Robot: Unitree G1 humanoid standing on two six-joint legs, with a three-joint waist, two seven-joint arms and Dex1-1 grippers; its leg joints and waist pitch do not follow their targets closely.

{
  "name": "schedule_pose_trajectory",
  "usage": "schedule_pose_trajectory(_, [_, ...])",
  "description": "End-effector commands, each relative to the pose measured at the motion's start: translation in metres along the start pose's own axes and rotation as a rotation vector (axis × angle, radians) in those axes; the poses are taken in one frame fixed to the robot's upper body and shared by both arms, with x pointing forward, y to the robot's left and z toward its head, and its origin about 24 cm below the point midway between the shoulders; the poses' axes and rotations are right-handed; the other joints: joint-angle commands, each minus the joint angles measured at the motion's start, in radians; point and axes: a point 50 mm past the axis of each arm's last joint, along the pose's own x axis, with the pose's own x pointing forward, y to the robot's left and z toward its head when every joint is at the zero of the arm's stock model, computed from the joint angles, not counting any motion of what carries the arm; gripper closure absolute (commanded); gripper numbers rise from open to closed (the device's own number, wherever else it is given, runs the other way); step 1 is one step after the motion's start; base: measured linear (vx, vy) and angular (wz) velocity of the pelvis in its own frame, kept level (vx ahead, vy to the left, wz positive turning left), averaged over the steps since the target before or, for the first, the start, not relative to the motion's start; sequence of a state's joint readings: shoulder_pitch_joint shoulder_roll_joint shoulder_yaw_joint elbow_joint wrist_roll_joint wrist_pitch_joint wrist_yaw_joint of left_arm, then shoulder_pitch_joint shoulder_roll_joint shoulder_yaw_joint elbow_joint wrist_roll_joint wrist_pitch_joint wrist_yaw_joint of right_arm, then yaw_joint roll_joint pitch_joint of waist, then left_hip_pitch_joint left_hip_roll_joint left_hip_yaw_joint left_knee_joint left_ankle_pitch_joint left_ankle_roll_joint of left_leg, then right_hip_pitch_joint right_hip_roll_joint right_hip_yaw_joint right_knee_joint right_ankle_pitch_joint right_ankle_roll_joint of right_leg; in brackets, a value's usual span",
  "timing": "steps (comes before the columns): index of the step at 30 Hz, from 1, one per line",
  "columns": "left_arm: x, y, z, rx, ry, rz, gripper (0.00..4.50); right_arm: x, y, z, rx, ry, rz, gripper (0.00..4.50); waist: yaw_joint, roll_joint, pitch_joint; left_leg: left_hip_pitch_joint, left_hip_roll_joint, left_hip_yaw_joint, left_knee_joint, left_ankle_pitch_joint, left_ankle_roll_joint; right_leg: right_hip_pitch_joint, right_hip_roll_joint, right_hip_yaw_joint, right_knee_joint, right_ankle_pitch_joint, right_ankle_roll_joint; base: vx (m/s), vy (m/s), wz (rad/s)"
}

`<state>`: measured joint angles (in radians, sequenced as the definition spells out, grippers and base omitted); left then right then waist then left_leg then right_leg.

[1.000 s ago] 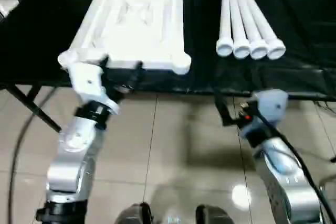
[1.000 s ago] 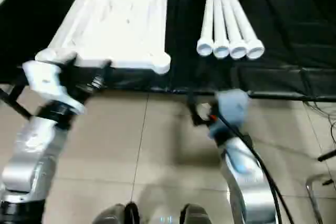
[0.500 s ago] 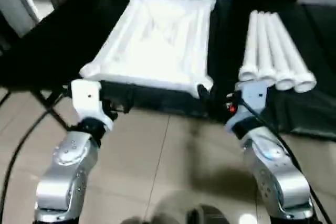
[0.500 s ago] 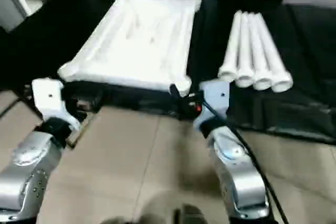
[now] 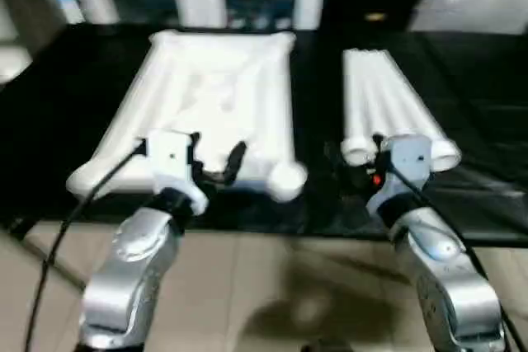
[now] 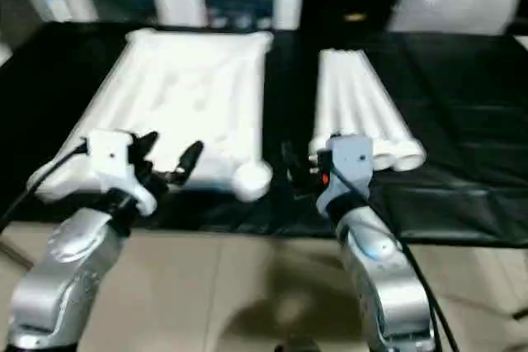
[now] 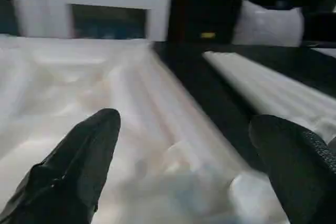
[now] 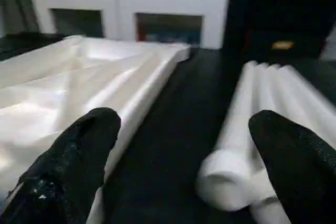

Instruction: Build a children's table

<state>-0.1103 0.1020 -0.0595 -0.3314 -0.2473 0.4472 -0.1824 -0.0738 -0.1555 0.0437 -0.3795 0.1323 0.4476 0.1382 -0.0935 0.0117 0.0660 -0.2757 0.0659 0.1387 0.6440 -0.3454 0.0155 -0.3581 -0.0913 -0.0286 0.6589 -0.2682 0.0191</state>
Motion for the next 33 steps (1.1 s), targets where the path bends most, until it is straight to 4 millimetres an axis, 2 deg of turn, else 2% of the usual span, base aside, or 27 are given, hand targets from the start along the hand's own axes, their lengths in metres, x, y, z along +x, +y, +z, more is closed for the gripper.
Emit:
schedule_pose_trajectory(1, [0.001, -0.001, 0.001, 0.015, -0.008, -0.005, 0.05, 0.001, -0.001, 0.003, -0.013, -0.007, -0.003, 0.0, 0.043, -0.03, -0.095, -0.108, -0.023, -0.011, 0.075, -0.091, 0.186, 0.194, -0.154, 0.188, -0.147, -0.002, -0.198, 0.245, -0.085, 0.05])
schedule_pose_trajectory(2, [0.001, 0.0, 0.0, 0.022, -0.006, -0.002, 0.05, 0.002, -0.001, 0.003, -0.015, -0.003, 0.004, 0.0, 0.054, -0.038, -0.092, -0.183, 0.009, -0.044, 0.128, 0.053, 0.14, 0.215, -0.146, 0.159, -0.122, 0.053, -0.216, 0.233, -0.06, -0.11])
schedule_pose_trajectory(4, [-0.001, 0.0, -0.001, 0.025, 0.0, -0.004, 0.05, 0.002, 0.001, 0.002, -0.022, 0.007, 0.028, 0.0, 0.064, -0.022, -0.068, -0.192, 0.022, -0.047, 0.12, 0.178, 0.062, 0.171, -0.122, 0.092, -0.138, 0.113, -0.212, 0.223, -0.057, -0.14])
schedule_pose_trajectory(5, [-0.001, 0.001, -0.001, 0.025, 0.0, -0.004, 0.05, 0.002, 0.001, 0.002, -0.023, 0.008, 0.03, 0.0, 0.071, -0.004, -0.066, -0.195, 0.042, -0.043, 0.07, 0.275, 0.054, 0.156, -0.088, 0.046, -0.161, -0.012, -0.255, 0.209, -0.011, -0.1])
schedule_pose_trajectory(6, [-0.001, 0.002, -0.002, 0.042, 0.002, 0.001, 0.05, 0.003, 0.002, 0.001, -0.032, 0.017, 0.044, 0.0, 0.076, 0.044, -0.055, -0.164, 0.082, -0.048, -0.025, 0.292, 0.089, 0.14, -0.059, 0.001, -0.181, -0.193, -0.237, 0.209, -0.011, -0.1])
schedule_pose_trajectory(7, [-0.002, 0.003, -0.002, 0.049, 0.003, 0.008, 0.05, 0.003, 0.003, 0.001, -0.048, 0.023, 0.062, 0.0, 0.063, 0.061, -0.042, -0.132, 0.096, -0.049, -0.06, 0.226, 0.086, 0.133, -0.026, -0.025, -0.185, -0.269, -0.205, 0.227, 0.068, 0.0])
schedule_pose_trajectory(8, [-0.002, 0.003, -0.002, 0.049, 0.003, 0.008, 0.05, 0.003, 0.003, 0.001, -0.048, 0.023, 0.062, 0.0, 0.008, 0.101, -0.046, -0.049, 0.181, -0.15, -0.127, -0.154, 0.097, 0.07, 0.064, -0.054, -0.045, -0.261, -0.122, 0.246, 0.086, -0.03])
schedule_pose_trajectory(9, [-0.001, 0.006, -0.002, 0.073, 0.016, 0.023, 0.05, 0.004, 0.003, 0.001, -0.077, 0.029, 0.092, 0.0, -0.004, 0.087, -0.085, 0.04, 0.234, -0.224, -0.122, -0.091, 0.253, -0.004, 0.054, -0.028, 0.057, -0.168, -0.044, 0.246, 0.086, -0.03])
schedule_pose_trajectory(10, [0.0, 0.007, -0.002, 0.069, 0.018, 0.013, 0.05, 0.004, 0.004, 0.001, -0.089, 0.029, 0.124, 0.0, -0.001, 0.093, -0.087, 0.042, 0.235, -0.223, -0.102, 0.034, 0.32, -0.025, 0.039, -0.019, 0.072, -0.132, -0.008, 0.236, 0.049, 0.01])
schedule_pose_trajectory(11, [0.0, 0.007, -0.002, 0.065, 0.018, 0.004, 0.05, 0.004, 0.005, 0.001, -0.094, 0.029, 0.146, 0.0, 0.002, 0.085, -0.089, 0.03, 0.219, -0.203, -0.066, 0.45, 0.402, -0.056, 0.024, -0.009, 0.082, -0.024, 0.063, 0.195, 0.046, 0.11])
schedule_pose_trajectory(12, [0.0, 0.009, -0.004, 0.087, 0.037, -0.012, 0.05, 0.003, 0.004, 0.001, -0.119, 0.024, 0.168, 0.0, 0.01, 0.075, -0.095, 0.019, 0.214, -0.185, -0.048, 0.742, 0.403, -0.063, 0.012, 0.003, 0.07, 0.077, 0.094, 0.195, 0.046, 0.11])
schedule_pose_trajectory(13, [0.0, 0.01, -0.005, 0.105, 0.051, -0.022, 0.05, 0.003, 0.004, 0.001, -0.136, 0.021, 0.181, 0.0, 0.024, 0.058, -0.108, 0.029, 0.203, -0.163, -0.008, 1.261, 0.334, -0.085, -0.019, 0.042, 0.03, 0.277, 0.129, 0.059, 0.04, 0.1])
schedule_pose_trajectory(14, [-0.001, 0.012, -0.005, 0.144, 0.064, -0.067, 0.05, 0.003, 0.005, 0.005, -0.154, 0.008, 0.229, 0.0, 0.034, 0.018, -0.111, -0.022, 0.127, -0.126, 0.016, 1.216, 0.249, -0.066, -0.057, 0.091, -0.06, 0.498, 0.089, -0.079, 0.014, 0.11])
schedule_pose_trajectory(15, [-0.001, 0.012, -0.005, 0.146, 0.074, -0.099, 0.05, 0.002, 0.004, 0.006, -0.157, -0.001, 0.234, 0.0, 0.055, -0.026, -0.102, -0.14, 0.025, -0.072, 0.032, 0.694, 0.169, 0.009, -0.088, 0.116, -0.04, 0.844, 0.072, -0.079, 0.014, 0.11])
schedule_pose_trajectory(16, [-0.002, 0.011, -0.004, 0.158, 0.081, -0.145, 0.05, 0.003, 0.003, 0.007, -0.166, 0.002, 0.237, 0.0, 0.061, -0.025, -0.102, -0.155, 0.034, -0.068, 0.003, 0.478, 0.133, 0.033, -0.107, 0.105, -0.053, 0.951, 0.065, 0.0, 0.0, 0.0])
schedule_pose_trajectory(17, [-0.006, 0.008, -0.004, 0.174, 0.098, -0.244, 0.05, 0.003, 0.001, 0.006, -0.176, 0.015, 0.243, 0.0, 0.073, -0.016, -0.106, -0.135, 0.048, -0.065, -0.026, 0.278, 0.06, 0.04, -0.088, 0.073, -0.06, 0.941, 0.042, 0.006, -0.073, 0.0])
schedule_pose_trajectory(18, [-0.006, 0.007, -0.004, 0.176, 0.101, -0.26, 0.05, 0.003, 0.001, 0.005, -0.178, 0.017, 0.244, 0.0, 0.08, -0.003, -0.103, -0.12, 0.057, -0.065, -0.034, 0.217, 0.038, 0.035, -0.075, 0.066, -0.067, 0.843, 0.022, 0.006, -0.073, 0.0])
schedule_pose_trajectory(19, [-0.008, 0.006, -0.006, 0.205, 0.136, -0.323, 0.05, 0.004, -0.002, 0.006, -0.188, 0.017, 0.243, 0.0, 0.077, 0.022, -0.096, -0.112, 0.085, -0.074, -0.061, 0.136, 0.005, 0.04, -0.051, 0.051, -0.069, 0.581, -0.048, -0.04, -0.052, 0.03])
schedule_pose_trajectory(20, [-0.008, 0.005, -0.006, 0.222, 0.147, -0.35, 0.23, 0.004, -0.004, 0.005, -0.2, 0.037, 0.222, 0.0, 0.074, 0.038, -0.079, -0.095, 0.121, -0.088, -0.089, 0.009, -0.025, 0.023, -0.03, 0.037, -0.08, 0.268, -0.133, -0.069, -0.018, -0.02])
schedule_pose_trajectory(21, [-0.009, 0.003, -0.007, 0.25, 0.166, -0.401, 0.34, 0.004, -0.007, 0.001, -0.21, 0.077, 0.222, 0.0, 0.071, 0.039, -0.065, -0.083, 0.132, -0.088, -0.108, -0.137, -0.044, 0.017, -0.024, 0.038, -0.094, 0.042, -0.185, -0.069, -0.018, -0.02])
schedule_pose_trajectory(22, [-0.011, 0.001, -0.011, 0.263, 0.206, -0.478, 0.43, -0.001, -0.006, -0.002, -0.193, 0.114, 0.309, 0.0, 0.073, 0.046, -0.056, -0.073, 0.135, -0.083, -0.114, -0.234, -0.058, 0.006, -0.024, 0.04, -0.103, -0.062, -0.2, -0.084, -0.008, 0.09])
schedule_pose_trajectory(24, [-0.014, -0.001, -0.013, 0.267, 0.238, -0.543, 0.48, -0.005, -0.005, -0.003, -0.174, 0.129, 0.374, 0.0, 0.068, 0.032, -0.028, -0.043, 0.129, -0.065, -0.117, -0.527, -0.119, -0.022, -0.03, 0.04, -0.146, -0.448, -0.147, -0.095, -0.004, 0.14])
schedule_pose_trajectory(25, [-0.016, -0.003, -0.015, 0.272, 0.258, -0.589, 0.62, -0.007, -0.006, -0.004, -0.176, 0.138, 0.393, 0.0, 0.067, 0.026, -0.033, -0.039, 0.125, -0.064, -0.111, -0.537, -0.123, -0.021, -0.036, 0.039, -0.153, -0.512, -0.124, -0.087, 0.013, 0.06])
schedule_pose_trajectory(26, [-0.017, -0.004, -0.016, 0.274, 0.27, -0.61, 0.78, -0.007, -0.006, -0.005, -0.178, 0.142, 0.401, 0.0, 0.067, 0.025, -0.036, -0.051, 0.124, -0.068, -0.111, -0.509, -0.119, -0.014, -0.051, 0.045, -0.158, -0.58, -0.096, -0.069, 0.024, -0.05])
schedule_pose_trajectory(29, [-0.022, -0.006, -0.02, 0.29, 0.329, -0.716, 0.86, -0.012, -0.007, -0.007, -0.191, 0.168, 0.456, 0.0, 0.056, 0.03, -0.048, -0.087, 0.13, -0.078, -0.123, -0.432, -0.108, 0.005, -0.055, 0.047, -0.142, -0.493, -0.095, -0.04, 0.017, -0.06])
schedule_pose_trajectory(31, [-0.024, -0.007, -0.024, 0.325, 0.369, -0.777, 1.09, -0.019, -0.006, -0.01, -0.201, 0.198, 0.523, 0.0, 0.054, 0.031, -0.05, -0.09, 0.13, -0.073, -0.12, -0.392, -0.095, 0.002, -0.054, 0.051, -0.139, -0.416, -0.124, 0.0, 0.0, 0.0])
schedule_pose_trajectory(33, [-0.02, -0.007, -0.026, 0.374, 0.391, -0.813, 1.3, -0.028, -0.006, -0.014, -0.213, 0.231, 0.574, 0.0, 0.045, 0.033, -0.044, -0.082, 0.127, -0.066, -0.117, -0.411, -0.081, -0.006, -0.051, 0.053, -0.151, -0.465, -0.121, 0.0, 0.0, 0.0])
